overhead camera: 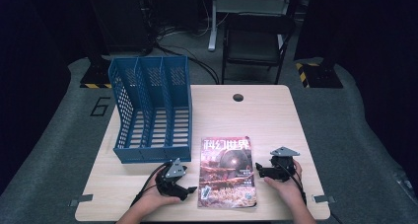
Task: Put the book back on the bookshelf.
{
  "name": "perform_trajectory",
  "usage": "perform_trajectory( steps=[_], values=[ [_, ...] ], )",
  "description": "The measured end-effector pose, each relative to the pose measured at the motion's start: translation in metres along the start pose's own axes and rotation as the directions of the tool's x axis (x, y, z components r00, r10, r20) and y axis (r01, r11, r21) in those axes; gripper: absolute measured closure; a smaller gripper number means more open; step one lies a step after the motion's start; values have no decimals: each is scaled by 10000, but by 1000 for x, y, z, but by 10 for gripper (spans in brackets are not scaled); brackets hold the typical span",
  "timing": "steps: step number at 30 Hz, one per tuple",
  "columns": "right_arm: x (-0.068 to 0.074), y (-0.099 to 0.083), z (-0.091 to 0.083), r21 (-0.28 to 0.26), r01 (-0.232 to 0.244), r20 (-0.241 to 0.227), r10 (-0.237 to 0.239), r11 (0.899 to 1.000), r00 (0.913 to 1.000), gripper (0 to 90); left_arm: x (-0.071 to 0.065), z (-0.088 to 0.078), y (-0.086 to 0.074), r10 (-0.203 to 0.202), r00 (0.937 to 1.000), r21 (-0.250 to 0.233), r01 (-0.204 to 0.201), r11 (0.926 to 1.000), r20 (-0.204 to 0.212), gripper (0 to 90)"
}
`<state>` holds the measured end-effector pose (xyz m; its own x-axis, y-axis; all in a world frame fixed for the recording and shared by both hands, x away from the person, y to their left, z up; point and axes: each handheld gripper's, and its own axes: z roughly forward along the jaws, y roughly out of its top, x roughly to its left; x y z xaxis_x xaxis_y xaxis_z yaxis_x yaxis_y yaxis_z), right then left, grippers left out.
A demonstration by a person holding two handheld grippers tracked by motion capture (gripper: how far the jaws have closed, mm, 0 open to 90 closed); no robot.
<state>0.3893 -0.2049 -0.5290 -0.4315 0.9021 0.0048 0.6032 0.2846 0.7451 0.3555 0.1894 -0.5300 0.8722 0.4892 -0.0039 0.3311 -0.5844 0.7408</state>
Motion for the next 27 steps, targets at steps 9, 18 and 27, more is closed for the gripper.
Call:
perform_trajectory(
  steps=[9,18,27],
  values=[
    [0,0,0,2,5,-6,-5,10000,10000,118,0,2,1,-27,9998,-28,27,10000,-214,152],
    [1,-1,-1,-61,8,-85,-8,10000,10000,153,-1,2,1,-118,9997,-31,118,9999,-217,152],
    [4,4,-4,189,97,-139,-95,9998,9999,346,-4,-1,3,-246,9996,132,248,9996,-137,191]
  ],
)
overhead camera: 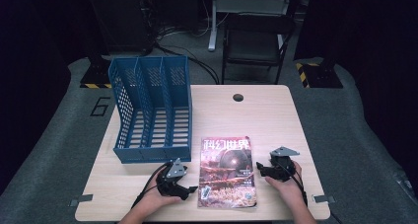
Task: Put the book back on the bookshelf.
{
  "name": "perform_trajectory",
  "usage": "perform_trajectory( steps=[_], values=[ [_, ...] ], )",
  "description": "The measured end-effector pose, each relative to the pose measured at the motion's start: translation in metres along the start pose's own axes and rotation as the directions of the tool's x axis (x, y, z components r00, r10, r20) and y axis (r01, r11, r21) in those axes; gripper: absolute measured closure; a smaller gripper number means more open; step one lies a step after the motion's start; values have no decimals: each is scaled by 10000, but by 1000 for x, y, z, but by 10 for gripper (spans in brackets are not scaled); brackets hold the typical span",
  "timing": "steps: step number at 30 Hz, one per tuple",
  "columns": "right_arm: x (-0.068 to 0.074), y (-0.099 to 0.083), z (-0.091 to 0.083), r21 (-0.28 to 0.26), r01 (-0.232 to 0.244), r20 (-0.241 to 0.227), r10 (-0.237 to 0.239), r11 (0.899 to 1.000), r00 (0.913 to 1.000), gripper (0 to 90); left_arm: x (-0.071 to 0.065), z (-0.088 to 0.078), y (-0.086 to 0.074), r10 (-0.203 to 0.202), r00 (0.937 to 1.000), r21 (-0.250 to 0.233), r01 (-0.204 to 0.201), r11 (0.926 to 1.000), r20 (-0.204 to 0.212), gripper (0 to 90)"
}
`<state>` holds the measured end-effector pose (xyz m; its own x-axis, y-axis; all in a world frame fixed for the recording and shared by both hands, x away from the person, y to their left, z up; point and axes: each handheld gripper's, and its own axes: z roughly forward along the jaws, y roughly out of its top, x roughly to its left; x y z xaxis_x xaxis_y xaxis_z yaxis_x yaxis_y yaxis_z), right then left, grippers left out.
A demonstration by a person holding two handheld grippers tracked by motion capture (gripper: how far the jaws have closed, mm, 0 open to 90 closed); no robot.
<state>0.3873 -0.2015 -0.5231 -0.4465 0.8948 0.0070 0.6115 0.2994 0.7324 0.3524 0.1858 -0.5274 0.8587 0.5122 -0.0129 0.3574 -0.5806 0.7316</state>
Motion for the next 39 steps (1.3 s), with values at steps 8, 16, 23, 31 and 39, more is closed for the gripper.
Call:
perform_trajectory(
  steps=[8,16,23,31,39],
  values=[
    [3,9,-8,-117,-736,-725,726,9972,9947,456,5,-6,3,-991,9943,-103,996,9950,395,325],
    [13,12,-11,18,-1706,-1817,1681,9853,9689,493,-5,-5,12,-1369,9879,-252,1390,9900,724,323],
    [22,15,-5,62,-1714,-2205,1685,9852,9607,465,-14,5,17,-1181,9914,85,1178,9930,569,310],
    [29,16,3,643,-1951,-2177,2045,9787,9543,427,-24,13,20,-1106,9929,111,1102,9938,439,288],
    [35,18,6,946,-1985,-2172,2148,9755,9522,407,-32,18,23,-748,9965,48,747,9972,365,275]
  ],
)
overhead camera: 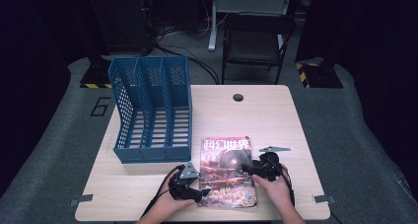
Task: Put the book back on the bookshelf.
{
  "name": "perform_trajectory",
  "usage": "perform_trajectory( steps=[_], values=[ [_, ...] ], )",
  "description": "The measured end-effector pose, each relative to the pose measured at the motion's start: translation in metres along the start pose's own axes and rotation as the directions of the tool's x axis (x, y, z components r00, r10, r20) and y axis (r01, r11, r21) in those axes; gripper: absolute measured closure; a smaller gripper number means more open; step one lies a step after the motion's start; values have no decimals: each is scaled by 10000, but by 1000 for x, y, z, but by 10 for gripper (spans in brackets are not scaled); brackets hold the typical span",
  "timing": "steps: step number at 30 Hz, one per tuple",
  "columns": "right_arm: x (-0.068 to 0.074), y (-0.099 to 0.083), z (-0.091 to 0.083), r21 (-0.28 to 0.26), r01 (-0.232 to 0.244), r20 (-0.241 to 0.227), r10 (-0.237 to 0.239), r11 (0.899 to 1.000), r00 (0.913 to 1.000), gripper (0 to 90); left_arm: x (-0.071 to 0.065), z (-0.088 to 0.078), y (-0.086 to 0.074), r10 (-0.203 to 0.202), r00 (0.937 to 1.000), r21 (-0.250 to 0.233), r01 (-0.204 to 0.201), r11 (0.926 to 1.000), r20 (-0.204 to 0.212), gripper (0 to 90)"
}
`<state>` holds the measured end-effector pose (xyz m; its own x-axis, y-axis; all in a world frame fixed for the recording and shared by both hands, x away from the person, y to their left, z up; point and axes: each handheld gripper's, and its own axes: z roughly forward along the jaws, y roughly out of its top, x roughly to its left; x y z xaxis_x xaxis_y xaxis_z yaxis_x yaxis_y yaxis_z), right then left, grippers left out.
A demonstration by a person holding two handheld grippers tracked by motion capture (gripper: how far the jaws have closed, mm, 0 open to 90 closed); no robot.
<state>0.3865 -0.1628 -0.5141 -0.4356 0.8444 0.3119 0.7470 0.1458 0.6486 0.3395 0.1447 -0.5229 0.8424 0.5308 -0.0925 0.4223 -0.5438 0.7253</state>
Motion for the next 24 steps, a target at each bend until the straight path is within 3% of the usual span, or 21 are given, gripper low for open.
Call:
perform_trajectory(
  steps=[2,5,11,12,18,19,24],
  values=[
    [2,-1,0,-48,-37,33,37,10000,10000,400,-1,1,0,30,9998,-28,-31,10000,-183,275],
    [1,-1,0,-124,-90,103,91,9999,9999,448,-2,1,0,-45,9999,-52,44,10000,-91,277],
    [3,-1,-1,62,273,641,-277,9996,9976,559,-2,0,-1,70,9998,-33,-71,10000,-204,278],
    [3,-1,-1,122,364,644,-371,9993,9972,570,-2,1,-1,97,9997,-60,-99,9999,-224,278],
    [3,-4,-7,306,-240,484,225,9992,9986,621,-7,1,-1,-12,9997,-95,10,10000,-235,278],
    [2,-5,-7,254,-95,467,83,9996,9989,621,-8,1,-2,-83,9997,-133,80,9999,-220,278],
    [1,-7,-9,239,-289,264,283,9993,9993,571,-8,1,-2,-97,9996,-110,94,9999,-255,278]
  ],
)
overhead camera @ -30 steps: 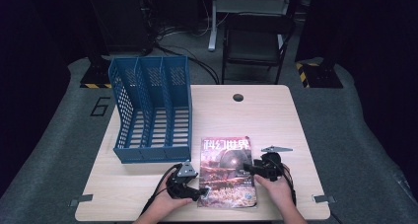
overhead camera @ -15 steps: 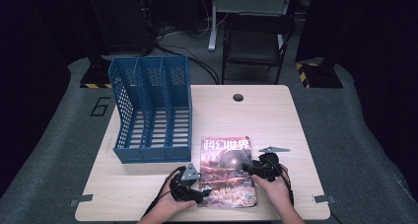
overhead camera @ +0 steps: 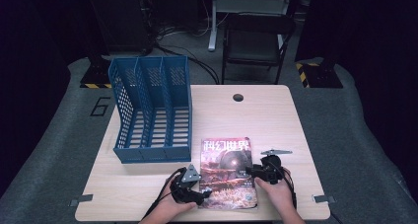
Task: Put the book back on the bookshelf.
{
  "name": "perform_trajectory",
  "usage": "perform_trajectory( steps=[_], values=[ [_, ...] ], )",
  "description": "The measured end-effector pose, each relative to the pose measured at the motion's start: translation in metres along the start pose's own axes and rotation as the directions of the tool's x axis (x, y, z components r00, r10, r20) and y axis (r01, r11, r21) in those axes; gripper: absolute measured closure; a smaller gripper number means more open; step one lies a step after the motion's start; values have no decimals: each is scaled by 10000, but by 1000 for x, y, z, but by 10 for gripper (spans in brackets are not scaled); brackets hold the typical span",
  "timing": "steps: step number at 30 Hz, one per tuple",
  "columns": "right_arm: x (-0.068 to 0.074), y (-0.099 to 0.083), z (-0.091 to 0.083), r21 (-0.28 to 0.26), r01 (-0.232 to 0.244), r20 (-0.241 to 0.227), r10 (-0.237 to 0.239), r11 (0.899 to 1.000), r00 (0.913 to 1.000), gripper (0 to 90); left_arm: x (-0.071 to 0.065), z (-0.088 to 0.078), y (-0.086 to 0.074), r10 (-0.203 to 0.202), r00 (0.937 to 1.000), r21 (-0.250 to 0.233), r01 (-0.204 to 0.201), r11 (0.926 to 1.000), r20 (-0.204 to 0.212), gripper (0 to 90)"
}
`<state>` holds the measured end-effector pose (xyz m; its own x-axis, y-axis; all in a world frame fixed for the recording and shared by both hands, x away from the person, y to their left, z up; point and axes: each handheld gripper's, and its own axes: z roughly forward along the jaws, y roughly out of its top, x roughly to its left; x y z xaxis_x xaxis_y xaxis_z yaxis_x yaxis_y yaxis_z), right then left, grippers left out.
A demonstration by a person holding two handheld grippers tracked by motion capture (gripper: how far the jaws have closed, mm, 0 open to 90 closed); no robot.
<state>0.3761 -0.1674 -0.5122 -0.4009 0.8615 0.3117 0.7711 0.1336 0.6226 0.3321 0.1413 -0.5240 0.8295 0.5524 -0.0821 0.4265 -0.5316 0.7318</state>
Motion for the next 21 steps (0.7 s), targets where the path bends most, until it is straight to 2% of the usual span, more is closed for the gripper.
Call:
perform_trajectory(
  steps=[1,5,7,9,10,14,19,20,21],
  values=[
    [0,1,0,18,-160,-67,160,9999,9998,558,1,-1,0,114,9999,68,-115,9999,90,279],
    [-1,5,4,-169,-34,43,34,9999,10000,536,0,0,-2,-33,10000,-169,34,9999,36,279],
    [-3,7,6,-240,18,63,-17,9997,10000,524,1,-1,-2,66,9999,-7,-65,10000,114,278],
    [-3,8,7,-253,-127,60,129,9996,9999,510,2,-1,-3,168,9999,-217,-167,9996,26,279],
    [-5,9,8,-324,-12,51,14,9995,10000,500,2,-1,-3,175,9998,-174,-174,9997,32,279],
    [-3,11,10,-321,-305,-142,301,9990,9994,458,1,-1,-4,65,9999,-250,-62,9997,105,279],
    [-3,12,11,-324,-369,-100,366,9988,9993,458,1,0,-5,101,9999,-411,-98,9991,69,280],
    [-3,12,11,-333,-369,-115,365,9988,9993,460,2,-1,-5,109,9998,-342,-103,9994,183,280],
    [-3,12,12,-341,-396,-91,393,9986,9992,469,1,-1,-5,114,9999,-373,-111,9992,79,280]
  ],
)
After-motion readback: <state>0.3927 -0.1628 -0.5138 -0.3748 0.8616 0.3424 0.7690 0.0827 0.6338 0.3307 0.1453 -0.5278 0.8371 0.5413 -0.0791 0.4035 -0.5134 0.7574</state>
